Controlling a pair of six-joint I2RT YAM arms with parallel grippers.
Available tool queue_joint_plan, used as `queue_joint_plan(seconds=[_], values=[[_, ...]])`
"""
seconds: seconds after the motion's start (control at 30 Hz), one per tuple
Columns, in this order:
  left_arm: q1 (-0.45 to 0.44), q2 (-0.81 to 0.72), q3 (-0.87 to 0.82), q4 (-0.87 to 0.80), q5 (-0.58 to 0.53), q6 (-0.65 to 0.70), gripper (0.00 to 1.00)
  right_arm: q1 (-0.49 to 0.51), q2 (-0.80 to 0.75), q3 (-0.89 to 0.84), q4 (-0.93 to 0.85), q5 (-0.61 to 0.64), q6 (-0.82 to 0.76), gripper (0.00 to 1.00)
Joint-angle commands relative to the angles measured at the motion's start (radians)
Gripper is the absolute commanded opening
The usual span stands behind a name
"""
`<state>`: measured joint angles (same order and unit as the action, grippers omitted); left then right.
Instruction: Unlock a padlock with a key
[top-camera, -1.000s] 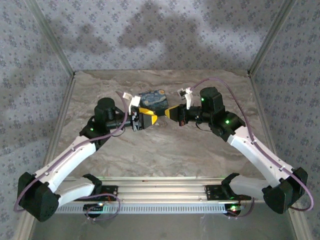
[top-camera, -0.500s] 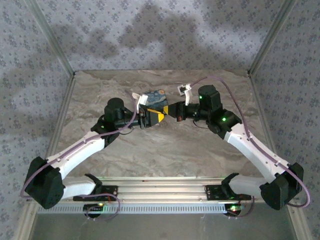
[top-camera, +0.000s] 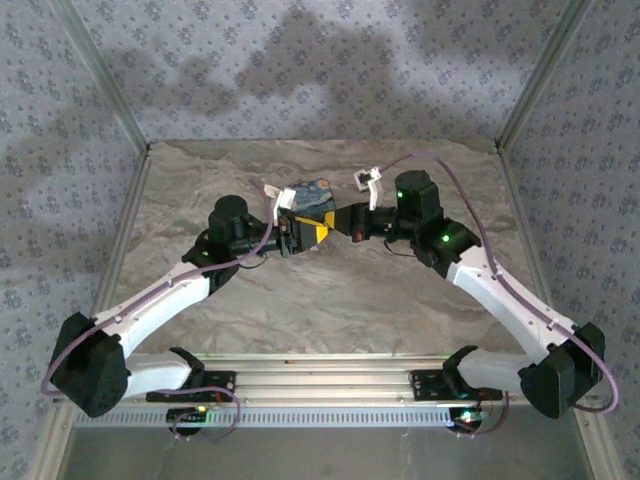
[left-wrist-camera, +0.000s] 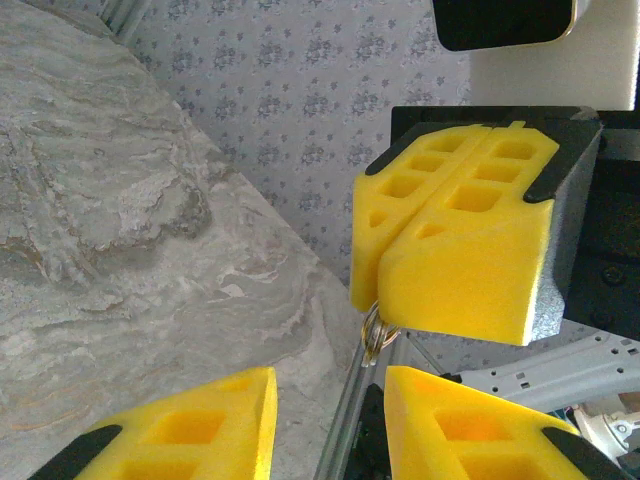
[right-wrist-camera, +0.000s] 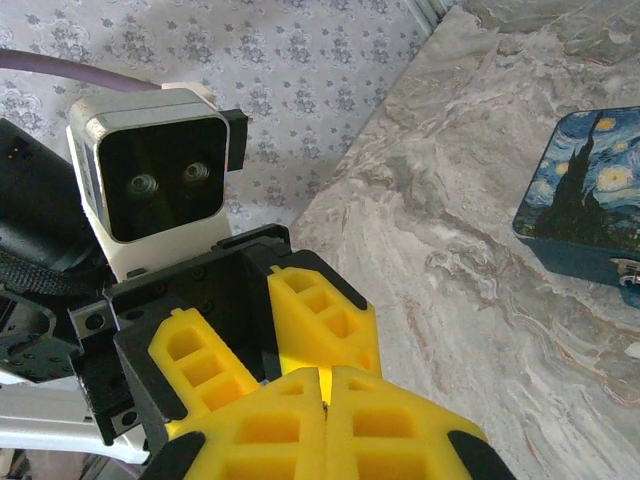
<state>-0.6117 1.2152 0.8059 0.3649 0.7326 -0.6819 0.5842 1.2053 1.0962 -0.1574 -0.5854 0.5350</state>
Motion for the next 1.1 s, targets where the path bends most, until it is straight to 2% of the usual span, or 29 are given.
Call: queue_joint_plan(seconds=[0.0,0.1,0.3,0.43,0.6,0.73,0.8,0.9,1.07], values=[[-0.003,0.004,0.049,0.046,0.014,0.012,0.34,0.004,0.011,-0.006,0.028,-0.028,0.012,0.00],[-0.004,0.006,0.049,0.048,0.018,0.012,0.31,0.006,0.016,-0.006,0.032,-0.034,0.017,0.00],[-0.004,0.008,0.047,0.066,0.017,0.007,0.19,0.017,0.028,-0.006,0.044,-0.040,0.023,0.00],[-0.003,0.009,0.043,0.069,0.018,0.013,0.02,0.023,0.033,-0.006,0.044,-0.038,0.031,0.01],[0.004,-0.004,0.024,0.055,0.000,0.016,0.00,0.019,0.016,-0.001,0.029,-0.012,0.035,0.24],[0.016,-0.031,0.000,0.060,-0.016,0.016,0.00,0.004,-0.008,-0.001,0.027,0.003,0.057,0.47],[0.023,-0.044,-0.009,0.059,-0.023,0.019,0.00,-0.008,-0.021,-0.003,0.029,0.008,0.073,0.54],[0.030,-0.061,-0.019,0.059,-0.026,0.023,0.00,-0.028,-0.037,-0.011,0.038,0.006,0.097,0.55],[0.035,-0.065,-0.019,0.053,-0.002,0.024,0.00,-0.050,-0.049,-0.029,0.071,-0.029,0.143,0.43]])
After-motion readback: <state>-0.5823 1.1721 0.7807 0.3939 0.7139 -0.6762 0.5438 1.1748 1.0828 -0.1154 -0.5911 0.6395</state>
